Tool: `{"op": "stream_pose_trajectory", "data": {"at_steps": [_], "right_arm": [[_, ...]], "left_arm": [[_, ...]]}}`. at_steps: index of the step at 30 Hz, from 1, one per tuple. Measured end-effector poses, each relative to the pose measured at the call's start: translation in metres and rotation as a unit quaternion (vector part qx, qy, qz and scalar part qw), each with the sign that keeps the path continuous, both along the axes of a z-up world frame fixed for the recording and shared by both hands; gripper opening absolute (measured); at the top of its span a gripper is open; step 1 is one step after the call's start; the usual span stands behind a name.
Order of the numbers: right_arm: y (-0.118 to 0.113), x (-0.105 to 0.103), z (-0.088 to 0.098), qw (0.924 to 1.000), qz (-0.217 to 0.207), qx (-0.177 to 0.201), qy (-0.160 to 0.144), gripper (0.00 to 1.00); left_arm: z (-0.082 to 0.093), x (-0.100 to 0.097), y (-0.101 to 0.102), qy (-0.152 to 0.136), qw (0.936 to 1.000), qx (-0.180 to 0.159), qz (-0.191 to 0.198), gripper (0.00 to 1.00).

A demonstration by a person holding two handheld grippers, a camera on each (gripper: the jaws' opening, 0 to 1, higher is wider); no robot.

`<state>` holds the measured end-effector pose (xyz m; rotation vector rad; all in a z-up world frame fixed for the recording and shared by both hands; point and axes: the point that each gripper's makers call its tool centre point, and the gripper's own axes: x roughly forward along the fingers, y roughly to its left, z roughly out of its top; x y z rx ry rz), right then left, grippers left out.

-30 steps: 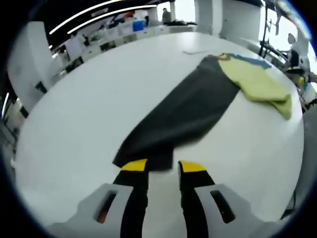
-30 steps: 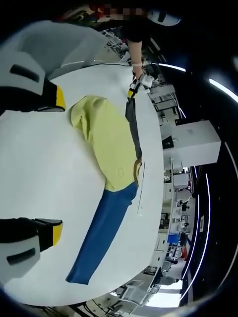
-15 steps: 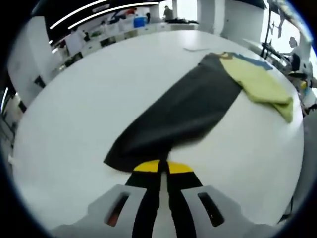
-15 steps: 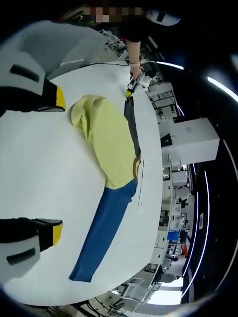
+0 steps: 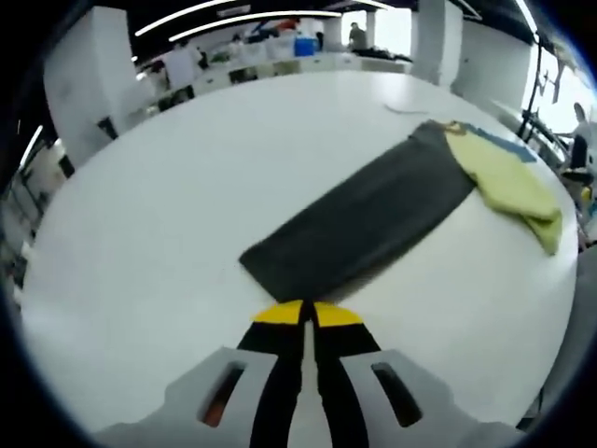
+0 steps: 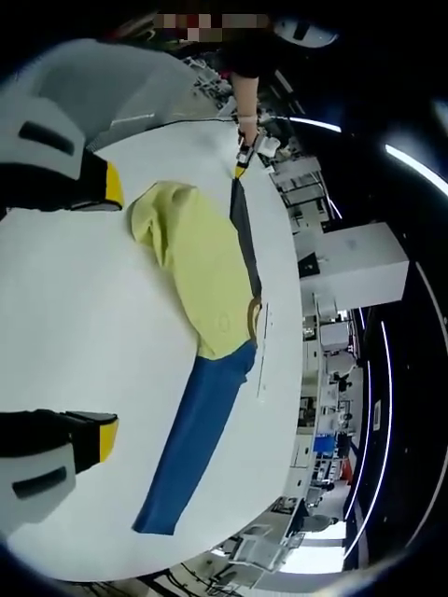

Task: Fold the garment on the visible template until the final outline fits inside the template.

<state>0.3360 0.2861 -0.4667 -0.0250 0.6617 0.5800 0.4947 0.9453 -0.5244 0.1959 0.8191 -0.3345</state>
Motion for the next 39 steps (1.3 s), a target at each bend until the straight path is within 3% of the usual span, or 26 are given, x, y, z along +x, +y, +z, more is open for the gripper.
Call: {"op": "stream_pose_trajectory", "data": {"at_steps": [9, 13, 15, 18, 24, 29, 35, 38, 39], "right_arm": [[0.001, 0.000, 0.002, 1.0000, 0.000, 0.003, -0.003, 0.89], [-0.006, 0.000, 0.002, 1.0000, -0.006, 0.004, -0.005, 0.89], [-0.007, 0.002, 0.002, 0.9999, -0.010, 0.008, -0.006, 0.89], [-0.007, 0.005, 0.003, 0.9999, -0.009, 0.009, -0.010, 0.89], [0.000, 0.008, 0.008, 0.9997, -0.001, 0.013, -0.019, 0.89], [0.001, 0.008, 0.009, 0.9997, 0.002, 0.013, -0.021, 0.90], [0.005, 0.004, 0.010, 0.9996, 0.002, 0.017, -0.023, 0.90], [0.005, 0.002, 0.009, 0.9996, 0.002, 0.014, -0.025, 0.90], [0.005, 0.001, 0.009, 0.9996, 0.001, 0.015, -0.025, 0.90]], "left_arm": [[-0.003, -0.004, -0.006, 0.010, 0.9999, 0.007, 0.004, 0.02], [-0.001, -0.015, -0.012, 0.009, 0.9999, -0.009, 0.001, 0.17], [0.005, -0.018, -0.015, 0.001, 0.9999, -0.016, -0.006, 0.15], [0.015, -0.022, -0.019, -0.011, 0.9996, -0.027, -0.005, 0.24], [0.027, -0.027, -0.027, -0.026, 0.9989, -0.033, -0.019, 0.34], [0.038, -0.038, -0.064, -0.037, 0.9960, -0.061, -0.054, 0.56], [0.045, -0.051, -0.106, -0.045, 0.9909, -0.090, -0.089, 0.72], [0.063, -0.061, -0.144, -0.064, 0.9814, -0.156, -0.092, 0.79], [0.066, -0.063, -0.150, -0.068, 0.9796, -0.163, -0.095, 0.82]]}}
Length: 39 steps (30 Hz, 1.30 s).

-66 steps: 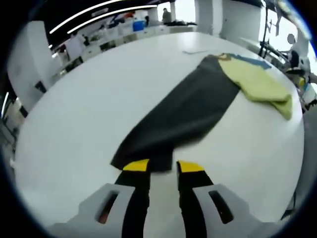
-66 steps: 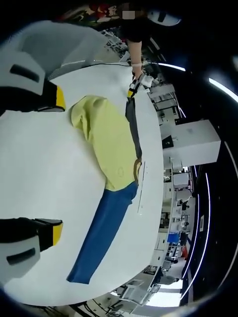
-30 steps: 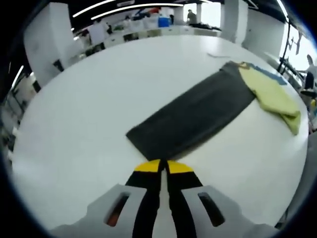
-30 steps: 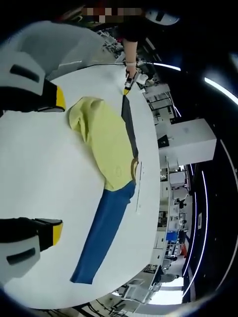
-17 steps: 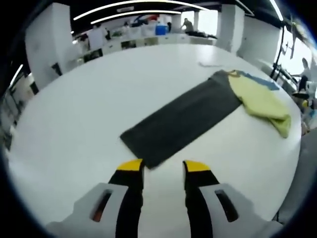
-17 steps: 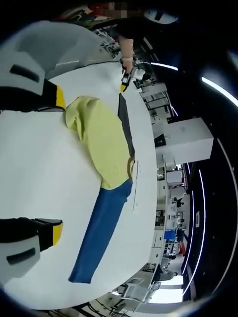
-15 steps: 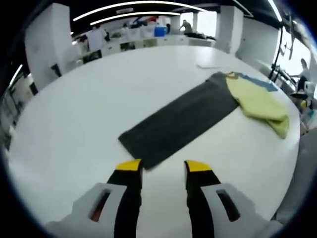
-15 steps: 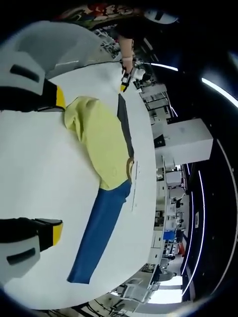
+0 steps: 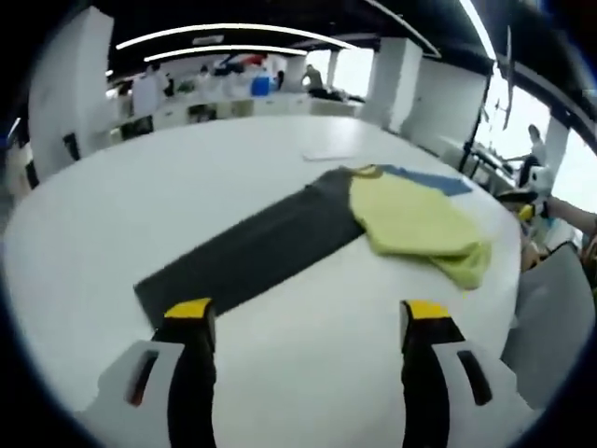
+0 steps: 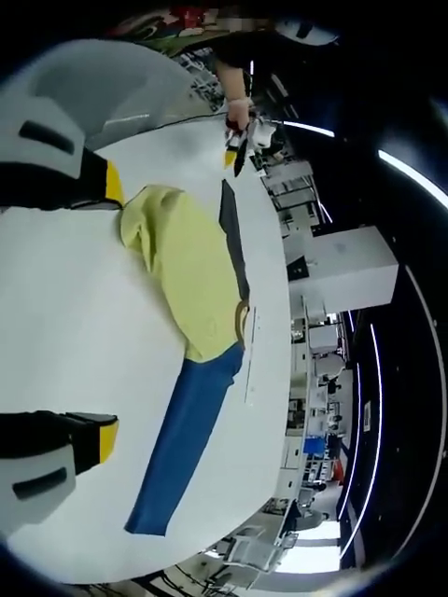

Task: Fold the garment on the visible template until the final outline fits inside the template.

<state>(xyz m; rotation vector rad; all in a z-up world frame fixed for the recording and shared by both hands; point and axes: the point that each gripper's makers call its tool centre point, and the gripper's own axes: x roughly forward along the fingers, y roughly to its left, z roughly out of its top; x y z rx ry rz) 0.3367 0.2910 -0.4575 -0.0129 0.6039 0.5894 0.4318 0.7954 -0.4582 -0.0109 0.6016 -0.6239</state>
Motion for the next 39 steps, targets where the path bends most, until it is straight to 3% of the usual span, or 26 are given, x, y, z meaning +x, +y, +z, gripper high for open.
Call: {"op": "stream_pose_trajectory", "data": {"at_steps": [5, 8, 10, 12, 20, 22, 25, 29, 32, 39], "right_arm": [[0.004, -0.004, -0.003, 1.0000, -0.002, 0.006, -0.001, 0.90], [0.006, -0.005, -0.001, 0.9999, -0.004, 0.014, -0.004, 0.90], [0.008, -0.005, 0.001, 0.9998, -0.007, 0.015, -0.009, 0.90], [0.007, -0.007, 0.003, 0.9997, -0.008, 0.018, -0.011, 0.90], [0.009, -0.009, 0.007, 0.9996, -0.004, 0.015, -0.023, 0.90], [0.009, -0.008, 0.005, 0.9997, -0.004, 0.011, -0.022, 0.90], [0.014, -0.007, 0.004, 0.9997, -0.001, 0.008, -0.021, 0.89], [0.031, -0.005, 0.009, 0.9988, 0.036, -0.010, -0.032, 0.88], [0.043, 0.000, 0.011, 0.9986, 0.041, -0.001, -0.033, 0.88], [0.057, 0.003, -0.003, 0.9986, 0.051, 0.011, -0.011, 0.80]], "left_arm": [[0.011, -0.018, -0.043, -0.008, 0.9993, -0.033, -0.016, 0.92], [0.017, -0.028, -0.072, -0.013, 0.9979, -0.056, -0.030, 0.92], [0.021, -0.031, -0.090, -0.009, 0.9949, -0.095, -0.033, 0.92], [0.019, -0.035, -0.100, -0.009, 0.9941, -0.101, -0.037, 0.92], [0.010, -0.045, -0.110, 0.001, 0.9946, -0.094, -0.044, 0.91], [0.009, -0.045, -0.106, -0.009, 0.9965, -0.068, -0.047, 0.91], [0.013, -0.045, -0.108, -0.011, 0.9957, -0.083, -0.041, 0.90], [0.012, -0.049, -0.111, -0.015, 0.9962, -0.075, -0.042, 0.89], [0.016, -0.051, -0.120, -0.019, 0.9953, -0.086, -0.040, 0.87], [0.017, -0.059, -0.153, -0.028, 0.9941, -0.072, -0.076, 0.85]]}}
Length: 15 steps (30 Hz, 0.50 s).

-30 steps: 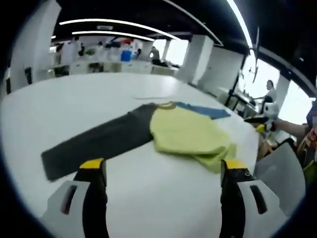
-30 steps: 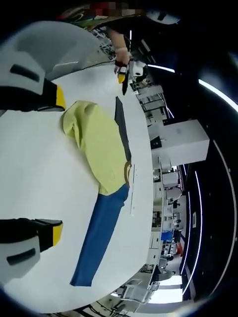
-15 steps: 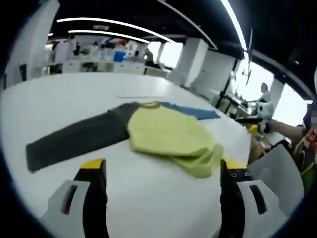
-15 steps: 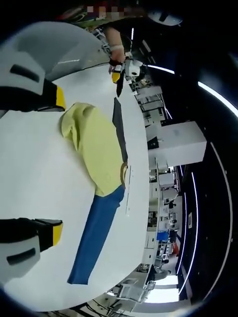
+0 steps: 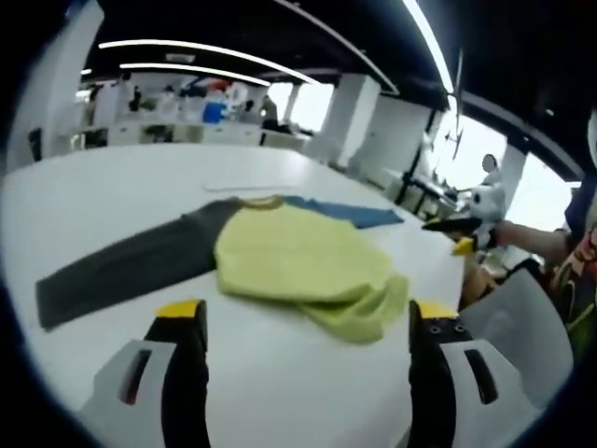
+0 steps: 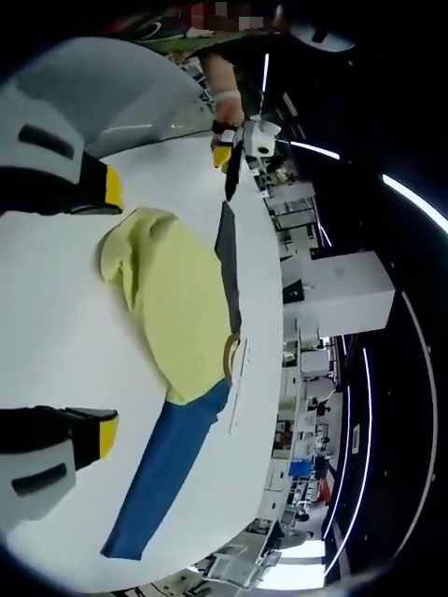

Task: Fold the garment on the visible template until the final outline fits inside the template.

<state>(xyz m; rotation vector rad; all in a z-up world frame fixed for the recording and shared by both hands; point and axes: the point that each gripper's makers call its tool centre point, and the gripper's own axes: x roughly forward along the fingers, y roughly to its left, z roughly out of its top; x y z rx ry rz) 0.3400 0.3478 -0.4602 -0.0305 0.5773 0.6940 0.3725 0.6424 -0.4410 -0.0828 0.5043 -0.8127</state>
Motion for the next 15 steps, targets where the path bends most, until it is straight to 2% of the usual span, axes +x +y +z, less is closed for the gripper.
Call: {"op": "stream_pose_trajectory", "data": {"at_steps": [7, 10, 12, 13, 15], "right_arm": [[0.029, 0.002, -0.019, 0.9995, 0.001, 0.011, 0.030, 0.60], [0.040, 0.009, -0.029, 0.9977, -0.009, 0.025, 0.063, 0.52], [0.047, 0.014, -0.037, 0.9969, -0.010, 0.025, 0.074, 0.40], [0.048, 0.018, -0.041, 0.9960, -0.019, 0.026, 0.083, 0.36], [0.047, 0.029, -0.044, 0.9925, -0.051, 0.051, 0.098, 0.28]], "left_arm": [[-0.004, -0.001, -0.021, 0.002, 0.9996, -0.005, -0.029, 0.83], [-0.003, -0.003, -0.024, 0.005, 0.9995, -0.015, -0.028, 0.83], [-0.002, -0.003, -0.023, 0.004, 0.9995, -0.017, -0.027, 0.83], [-0.002, -0.005, -0.022, 0.004, 0.9995, -0.017, -0.026, 0.83], [-0.003, -0.005, -0.017, 0.004, 0.9996, -0.016, -0.023, 0.83]]}}
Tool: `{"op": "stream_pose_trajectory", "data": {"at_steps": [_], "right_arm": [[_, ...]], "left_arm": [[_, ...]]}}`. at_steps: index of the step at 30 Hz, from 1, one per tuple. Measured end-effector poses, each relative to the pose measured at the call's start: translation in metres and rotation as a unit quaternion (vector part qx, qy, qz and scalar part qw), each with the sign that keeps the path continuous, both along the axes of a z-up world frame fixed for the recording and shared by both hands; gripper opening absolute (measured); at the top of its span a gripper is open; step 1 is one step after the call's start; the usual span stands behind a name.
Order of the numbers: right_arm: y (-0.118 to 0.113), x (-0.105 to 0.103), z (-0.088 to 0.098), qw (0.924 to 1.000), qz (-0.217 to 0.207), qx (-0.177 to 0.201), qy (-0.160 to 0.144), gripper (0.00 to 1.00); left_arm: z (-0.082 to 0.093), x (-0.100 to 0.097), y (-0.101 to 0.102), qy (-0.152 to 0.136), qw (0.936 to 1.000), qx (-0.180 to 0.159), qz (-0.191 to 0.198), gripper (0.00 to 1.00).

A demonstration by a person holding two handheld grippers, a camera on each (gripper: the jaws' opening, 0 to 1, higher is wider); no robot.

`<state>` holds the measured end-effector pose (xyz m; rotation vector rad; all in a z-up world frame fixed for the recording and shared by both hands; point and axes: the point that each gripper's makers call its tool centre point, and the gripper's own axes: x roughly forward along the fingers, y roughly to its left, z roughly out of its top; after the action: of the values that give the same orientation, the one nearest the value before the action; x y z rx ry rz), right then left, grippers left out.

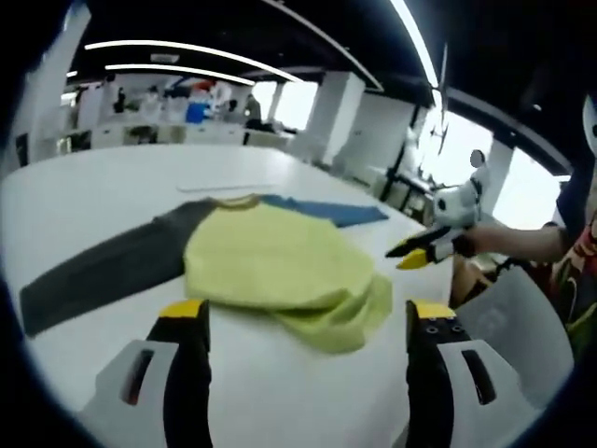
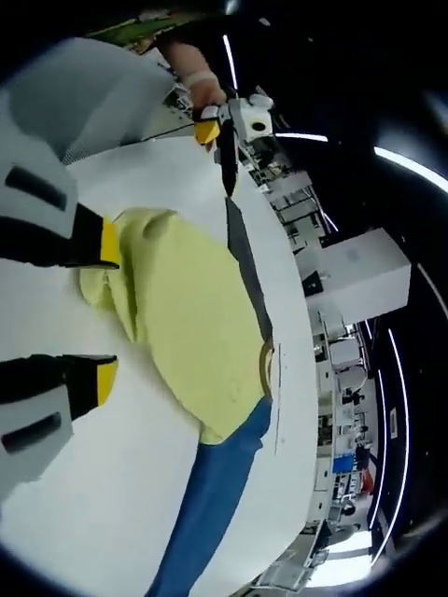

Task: Fold the garment on the visible template until the final outline fits inside the template.

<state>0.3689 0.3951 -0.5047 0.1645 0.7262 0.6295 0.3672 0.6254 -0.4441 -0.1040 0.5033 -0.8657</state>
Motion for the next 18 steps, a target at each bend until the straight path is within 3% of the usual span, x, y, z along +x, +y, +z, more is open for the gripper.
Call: {"op": "stream_pose_trajectory", "data": {"at_steps": [3, 5, 7, 9, 14, 18], "right_arm": [[0.000, 0.013, 0.000, 0.9985, -0.040, 0.035, 0.014, 0.20], [-0.002, 0.020, -0.006, 0.9990, -0.036, 0.022, 0.016, 0.16], [-0.003, 0.024, -0.014, 0.9986, -0.041, 0.022, 0.026, 0.16], [0.001, 0.023, -0.018, 0.9962, -0.049, 0.051, 0.051, 0.17], [0.006, 0.026, -0.018, 0.9909, -0.071, 0.092, 0.068, 0.17], [0.009, 0.029, -0.028, 0.9900, -0.072, 0.095, 0.075, 0.08]], "left_arm": [[-0.001, -0.001, 0.007, 0.002, 1.0000, 0.001, 0.008, 0.82], [-0.003, -0.003, 0.011, 0.004, 0.9999, 0.002, 0.012, 0.82], [-0.006, -0.004, 0.016, 0.009, 0.9998, 0.005, 0.016, 0.82], [-0.009, -0.005, 0.020, 0.011, 0.9997, 0.007, 0.020, 0.81], [-0.012, -0.009, 0.027, 0.018, 0.9993, -0.001, 0.032, 0.81], [-0.015, -0.011, 0.029, 0.022, 0.9991, 0.001, 0.037, 0.80]]}}
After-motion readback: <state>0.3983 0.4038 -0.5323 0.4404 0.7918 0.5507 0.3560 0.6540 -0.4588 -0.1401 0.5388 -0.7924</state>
